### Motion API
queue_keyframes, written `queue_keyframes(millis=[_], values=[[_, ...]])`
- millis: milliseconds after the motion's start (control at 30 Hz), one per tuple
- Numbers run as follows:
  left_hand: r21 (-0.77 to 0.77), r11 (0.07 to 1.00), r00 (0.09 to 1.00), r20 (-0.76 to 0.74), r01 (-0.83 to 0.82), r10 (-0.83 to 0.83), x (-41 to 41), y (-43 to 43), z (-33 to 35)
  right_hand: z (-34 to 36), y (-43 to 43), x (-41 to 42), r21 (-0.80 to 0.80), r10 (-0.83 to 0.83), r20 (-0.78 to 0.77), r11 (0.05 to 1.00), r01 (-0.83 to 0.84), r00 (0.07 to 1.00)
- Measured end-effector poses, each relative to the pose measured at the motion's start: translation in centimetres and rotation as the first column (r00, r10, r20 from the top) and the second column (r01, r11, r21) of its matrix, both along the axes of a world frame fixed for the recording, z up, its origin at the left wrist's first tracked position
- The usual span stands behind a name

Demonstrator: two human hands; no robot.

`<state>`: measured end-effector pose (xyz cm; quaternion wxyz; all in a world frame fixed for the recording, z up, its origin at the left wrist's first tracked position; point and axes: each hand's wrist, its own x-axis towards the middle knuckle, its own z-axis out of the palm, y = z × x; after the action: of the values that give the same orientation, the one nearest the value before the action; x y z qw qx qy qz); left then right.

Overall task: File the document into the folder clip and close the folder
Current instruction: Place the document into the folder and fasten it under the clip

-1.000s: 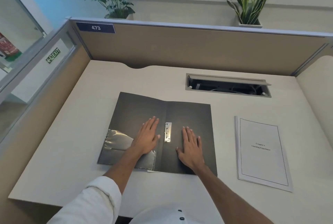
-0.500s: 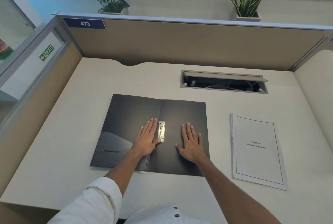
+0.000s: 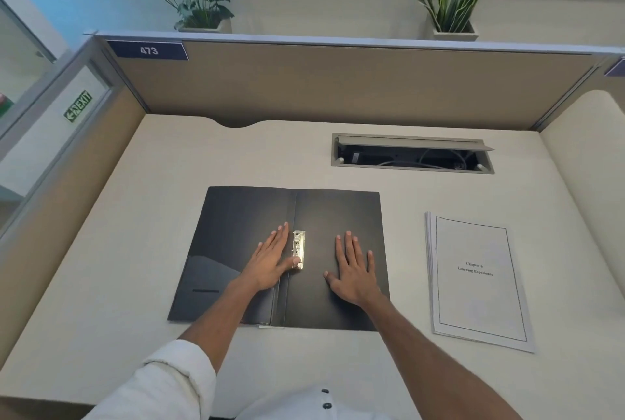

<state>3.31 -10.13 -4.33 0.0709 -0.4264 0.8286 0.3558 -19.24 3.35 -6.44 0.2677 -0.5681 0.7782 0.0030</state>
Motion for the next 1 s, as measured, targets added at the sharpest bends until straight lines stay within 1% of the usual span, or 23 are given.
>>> queue_keyframes(millis=[100,233,367,433,600,733,800,900,1000], values=[[-0.019,1.000,1.000,-0.028,0.012,-0.013,0.0,0.0,0.5,0.0,0.1,-0.1,0.002,0.001,0.005,1.000,-0.001,1.000],[-0.157,0.986,0.997,-0.050,0.058,-0.066,-0.3,0.8,0.6,0.2,0.1,-0.2,0.003,-0.001,0.015,1.000,0.001,1.000],[-0.233,0.972,0.980,-0.183,0.033,-0.077,-0.5,1.5,0.8,0.1,0.1,-0.3,0.009,0.001,0.016,1.000,-0.001,1.000],[-0.257,0.967,0.974,-0.220,-0.006,-0.052,-0.6,1.3,1.3,0.0,0.1,-0.5,0.008,0.007,0.021,1.000,-0.007,1.000],[-0.280,0.947,0.966,-0.244,-0.158,0.089,-1.9,-0.3,2.9,-0.2,0.1,-0.5,0.011,0.022,0.020,1.000,-0.022,1.000],[-0.264,0.922,0.934,-0.296,-0.283,0.201,-3.3,-1.5,2.9,-0.3,0.2,-0.6,0.006,0.021,0.026,1.000,-0.021,0.999],[-0.261,0.918,0.931,-0.291,-0.297,0.218,-3.7,-2.0,2.5,-0.2,0.2,-0.7,-0.002,0.020,0.027,1.000,-0.020,0.999],[-0.329,0.911,0.957,-0.232,-0.249,0.177,-4.1,-2.1,2.4,-0.2,0.3,-0.6,-0.009,0.018,0.027,1.000,-0.017,0.999],[-0.436,0.890,0.991,-0.085,-0.133,0.107,-4.5,-1.8,2.7,-0.3,0.4,-0.5,-0.025,0.009,0.027,1.000,-0.008,1.000]])
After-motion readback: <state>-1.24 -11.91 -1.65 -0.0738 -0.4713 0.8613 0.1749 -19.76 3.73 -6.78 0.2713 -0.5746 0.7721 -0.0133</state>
